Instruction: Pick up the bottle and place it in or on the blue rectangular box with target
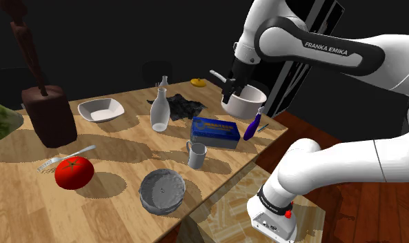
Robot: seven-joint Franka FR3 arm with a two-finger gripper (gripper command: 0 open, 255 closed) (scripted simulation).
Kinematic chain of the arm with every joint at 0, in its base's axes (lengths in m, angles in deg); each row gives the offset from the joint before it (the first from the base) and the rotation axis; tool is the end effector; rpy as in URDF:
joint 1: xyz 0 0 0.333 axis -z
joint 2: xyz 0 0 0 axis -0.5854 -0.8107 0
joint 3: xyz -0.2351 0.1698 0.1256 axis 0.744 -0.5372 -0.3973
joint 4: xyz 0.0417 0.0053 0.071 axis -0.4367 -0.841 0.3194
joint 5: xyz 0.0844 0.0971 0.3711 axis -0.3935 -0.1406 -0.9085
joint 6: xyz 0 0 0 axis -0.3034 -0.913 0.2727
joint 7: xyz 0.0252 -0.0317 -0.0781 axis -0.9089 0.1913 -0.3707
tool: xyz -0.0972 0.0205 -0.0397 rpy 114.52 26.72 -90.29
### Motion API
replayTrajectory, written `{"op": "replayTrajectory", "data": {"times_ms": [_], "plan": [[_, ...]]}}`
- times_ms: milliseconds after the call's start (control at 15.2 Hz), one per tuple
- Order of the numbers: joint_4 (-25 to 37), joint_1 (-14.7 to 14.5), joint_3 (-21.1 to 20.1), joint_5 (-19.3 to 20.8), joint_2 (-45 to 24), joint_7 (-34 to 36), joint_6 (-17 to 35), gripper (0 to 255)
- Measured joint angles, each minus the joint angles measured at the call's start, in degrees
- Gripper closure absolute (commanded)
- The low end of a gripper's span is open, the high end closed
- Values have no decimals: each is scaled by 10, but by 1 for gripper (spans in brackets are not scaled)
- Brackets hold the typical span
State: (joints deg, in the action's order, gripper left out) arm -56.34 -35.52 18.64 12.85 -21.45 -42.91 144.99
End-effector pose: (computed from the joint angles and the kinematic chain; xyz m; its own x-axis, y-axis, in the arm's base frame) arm 0.3170 0.0040 0.5767 0.9976 0.0066 0.0695 0.0006 -0.9963 0.0855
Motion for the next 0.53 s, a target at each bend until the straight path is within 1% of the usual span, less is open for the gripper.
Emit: {"op": "replayTrajectory", "data": {"times_ms": [132,330,528], "plan": [[3,0,0,-1,-10,0,6,0],[28,-1,0,-4,-70,2,41,0],[65,0,2,-5,-138,0,71,0]]}}
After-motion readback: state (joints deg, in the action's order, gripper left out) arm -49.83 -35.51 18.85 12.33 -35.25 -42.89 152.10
